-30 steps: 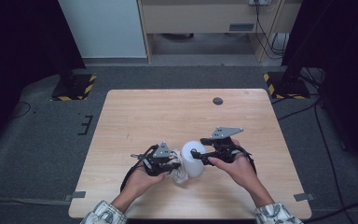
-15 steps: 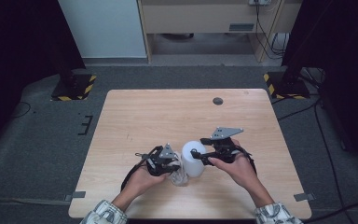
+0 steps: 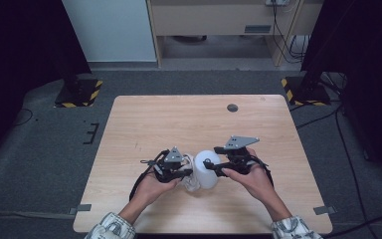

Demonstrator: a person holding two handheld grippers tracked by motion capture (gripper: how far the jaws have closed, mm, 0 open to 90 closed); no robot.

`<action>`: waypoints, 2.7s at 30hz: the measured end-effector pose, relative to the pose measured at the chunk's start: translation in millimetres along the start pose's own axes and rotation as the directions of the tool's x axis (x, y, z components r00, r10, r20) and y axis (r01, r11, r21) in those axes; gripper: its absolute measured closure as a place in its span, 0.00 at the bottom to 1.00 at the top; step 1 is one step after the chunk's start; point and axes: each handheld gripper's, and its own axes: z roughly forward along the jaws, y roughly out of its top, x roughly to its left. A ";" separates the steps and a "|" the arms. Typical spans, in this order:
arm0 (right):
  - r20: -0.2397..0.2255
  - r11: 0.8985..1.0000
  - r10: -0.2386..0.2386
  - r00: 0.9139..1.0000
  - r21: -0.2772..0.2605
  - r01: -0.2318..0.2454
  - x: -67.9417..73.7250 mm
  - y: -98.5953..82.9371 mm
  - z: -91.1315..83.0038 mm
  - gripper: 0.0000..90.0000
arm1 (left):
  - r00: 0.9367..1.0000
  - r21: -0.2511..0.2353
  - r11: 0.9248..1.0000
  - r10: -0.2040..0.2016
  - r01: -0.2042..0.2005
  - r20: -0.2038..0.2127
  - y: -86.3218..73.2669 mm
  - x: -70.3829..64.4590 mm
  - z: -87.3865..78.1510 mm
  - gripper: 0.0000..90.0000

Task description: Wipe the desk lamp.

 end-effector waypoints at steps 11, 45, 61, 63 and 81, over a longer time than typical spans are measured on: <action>-0.029 0.999 -0.040 0.999 -0.003 0.040 11.8 -7.7 -20.0 0.11 | 1.000 -0.037 0.999 -0.015 0.015 -0.006 1.0 4.3 -7.4 0.86; 0.026 0.987 -0.055 0.998 0.152 0.051 10.9 -40.6 13.4 0.17 | 0.990 -0.161 0.979 -0.109 0.123 0.089 51.5 42.0 8.4 0.86; 0.018 0.986 -0.063 0.998 0.158 0.059 10.7 -40.1 13.3 0.17 | 0.990 -0.109 0.987 -0.107 0.117 0.096 37.8 44.1 16.4 0.86; 0.020 0.986 -0.065 0.998 0.158 0.061 10.7 -39.9 13.3 0.18 | 0.989 -0.139 0.982 -0.115 0.128 0.095 40.2 46.4 9.4 0.86; 0.031 0.984 -0.075 0.997 0.164 0.069 11.6 -39.8 14.2 0.20 | 0.986 -0.076 0.988 -0.127 0.136 0.109 29.4 42.4 23.7 0.86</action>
